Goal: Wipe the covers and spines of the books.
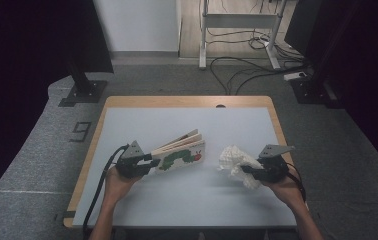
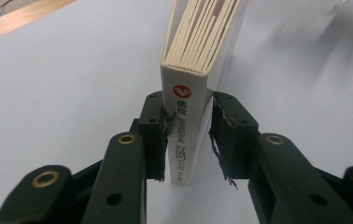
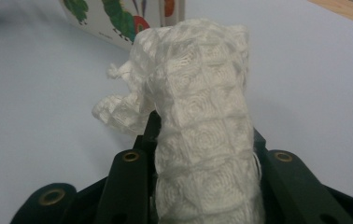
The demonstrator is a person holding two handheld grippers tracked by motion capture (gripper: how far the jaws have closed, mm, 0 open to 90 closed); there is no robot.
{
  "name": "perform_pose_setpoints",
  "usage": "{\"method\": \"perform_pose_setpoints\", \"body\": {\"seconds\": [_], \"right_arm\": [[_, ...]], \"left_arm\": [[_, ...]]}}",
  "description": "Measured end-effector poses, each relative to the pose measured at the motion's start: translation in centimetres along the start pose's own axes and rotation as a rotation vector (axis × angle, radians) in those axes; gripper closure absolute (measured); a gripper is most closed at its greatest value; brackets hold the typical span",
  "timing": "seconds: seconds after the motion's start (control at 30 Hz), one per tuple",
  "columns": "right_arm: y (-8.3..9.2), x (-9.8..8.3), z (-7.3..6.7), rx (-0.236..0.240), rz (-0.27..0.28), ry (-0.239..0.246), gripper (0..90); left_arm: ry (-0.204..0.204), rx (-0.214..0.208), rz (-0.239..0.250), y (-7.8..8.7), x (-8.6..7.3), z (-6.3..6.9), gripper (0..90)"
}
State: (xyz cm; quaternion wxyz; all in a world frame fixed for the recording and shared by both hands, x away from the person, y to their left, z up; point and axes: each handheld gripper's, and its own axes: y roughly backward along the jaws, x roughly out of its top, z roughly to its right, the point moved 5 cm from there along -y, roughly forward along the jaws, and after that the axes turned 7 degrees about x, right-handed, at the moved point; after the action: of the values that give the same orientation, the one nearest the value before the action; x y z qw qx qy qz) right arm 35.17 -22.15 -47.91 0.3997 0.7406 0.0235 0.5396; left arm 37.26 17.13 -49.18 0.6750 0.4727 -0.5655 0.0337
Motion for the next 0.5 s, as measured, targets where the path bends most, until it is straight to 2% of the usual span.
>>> {"method": "perform_pose_setpoints", "body": {"seconds": [0.5], "right_arm": [[-2.3, 1.2, -3.5, 0.086, -0.005, 0.071, 64.2]], "left_arm": [[0.001, 0.001, 0.0, 0.0, 0.0, 0.0, 65.9]]}}
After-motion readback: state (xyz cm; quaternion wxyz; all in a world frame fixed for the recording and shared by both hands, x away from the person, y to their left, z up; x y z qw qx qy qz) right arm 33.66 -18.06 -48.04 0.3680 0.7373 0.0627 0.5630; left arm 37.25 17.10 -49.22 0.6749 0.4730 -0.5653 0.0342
